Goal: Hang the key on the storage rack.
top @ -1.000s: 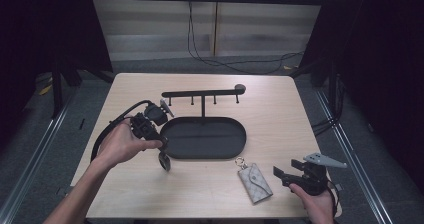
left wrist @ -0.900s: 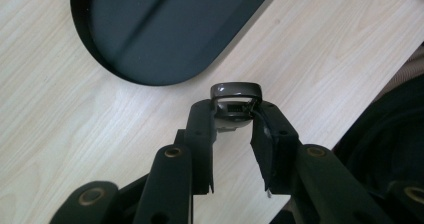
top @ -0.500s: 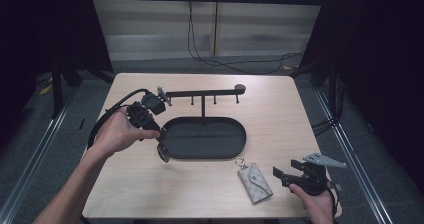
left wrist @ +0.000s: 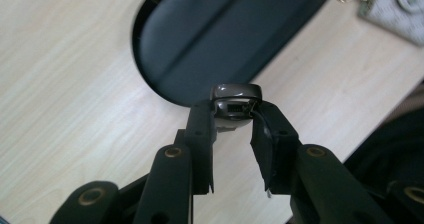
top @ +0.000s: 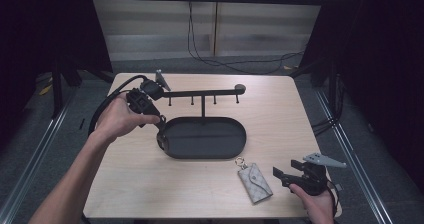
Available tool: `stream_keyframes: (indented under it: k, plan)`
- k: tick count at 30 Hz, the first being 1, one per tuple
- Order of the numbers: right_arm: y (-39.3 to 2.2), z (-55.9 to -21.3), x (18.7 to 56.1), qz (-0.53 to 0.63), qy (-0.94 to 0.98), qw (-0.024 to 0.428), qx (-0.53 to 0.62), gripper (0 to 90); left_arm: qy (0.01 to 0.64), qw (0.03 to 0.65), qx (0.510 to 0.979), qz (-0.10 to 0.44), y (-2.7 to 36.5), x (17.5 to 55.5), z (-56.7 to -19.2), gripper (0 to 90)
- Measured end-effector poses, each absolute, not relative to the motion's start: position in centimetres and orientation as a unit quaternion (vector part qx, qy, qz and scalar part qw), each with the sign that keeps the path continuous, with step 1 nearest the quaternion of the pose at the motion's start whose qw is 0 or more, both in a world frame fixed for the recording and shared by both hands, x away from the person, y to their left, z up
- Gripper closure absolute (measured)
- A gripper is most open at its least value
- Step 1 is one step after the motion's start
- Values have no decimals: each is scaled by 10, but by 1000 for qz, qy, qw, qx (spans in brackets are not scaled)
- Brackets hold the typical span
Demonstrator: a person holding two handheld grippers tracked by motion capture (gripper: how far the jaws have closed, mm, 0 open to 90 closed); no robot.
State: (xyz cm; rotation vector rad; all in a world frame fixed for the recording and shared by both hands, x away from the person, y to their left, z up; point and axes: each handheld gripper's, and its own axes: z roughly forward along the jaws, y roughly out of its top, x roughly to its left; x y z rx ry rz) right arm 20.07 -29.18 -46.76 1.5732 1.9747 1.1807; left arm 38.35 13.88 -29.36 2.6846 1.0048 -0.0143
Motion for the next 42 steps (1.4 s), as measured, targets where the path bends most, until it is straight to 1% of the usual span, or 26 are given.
stream_keyframes:
  k: [2, 9, 13, 26, 28, 30, 35, 36, 37, 38, 42]
  plan:
    - [-292, -468, 201, 416, 698, 176, 556, 200, 358, 133, 924, -1, 140, 392, -290, 707]
    - [-292, -468, 201, 416, 697, 174, 557, 200, 367, 132, 921, 2, 135, 405, -285, 707]
    - [-292, -468, 201, 414, 698, 175, 558, 200, 371, 122, 920, 1, 126, 411, -293, 707]
    - [-292, -468, 201, 415, 699, 173, 557, 200, 396, 111, 912, 2, 120, 430, -298, 707]
    - [-292, -468, 201, 415, 699, 173, 556, 200, 398, 111, 910, -4, 118, 432, -299, 707]
    - [-292, -468, 201, 415, 699, 172, 557, 199, 400, 102, 911, 2, 116, 433, -301, 707]
    - [-291, -468, 202, 415, 701, 170, 554, 200, 406, 102, 908, 5, 113, 437, -304, 706]
    - [-291, -468, 202, 414, 702, 170, 554, 199, 413, 105, 904, -7, 112, 440, -307, 706]
    - [-291, -468, 201, 414, 702, 170, 553, 200, 413, 105, 904, -7, 112, 440, -307, 706]
    - [-291, -468, 201, 414, 702, 171, 553, 200, 414, 101, 905, 3, 110, 441, -308, 706]
    - [-291, -468, 201, 415, 702, 169, 554, 200, 418, 99, 903, 7, 108, 442, -309, 705]
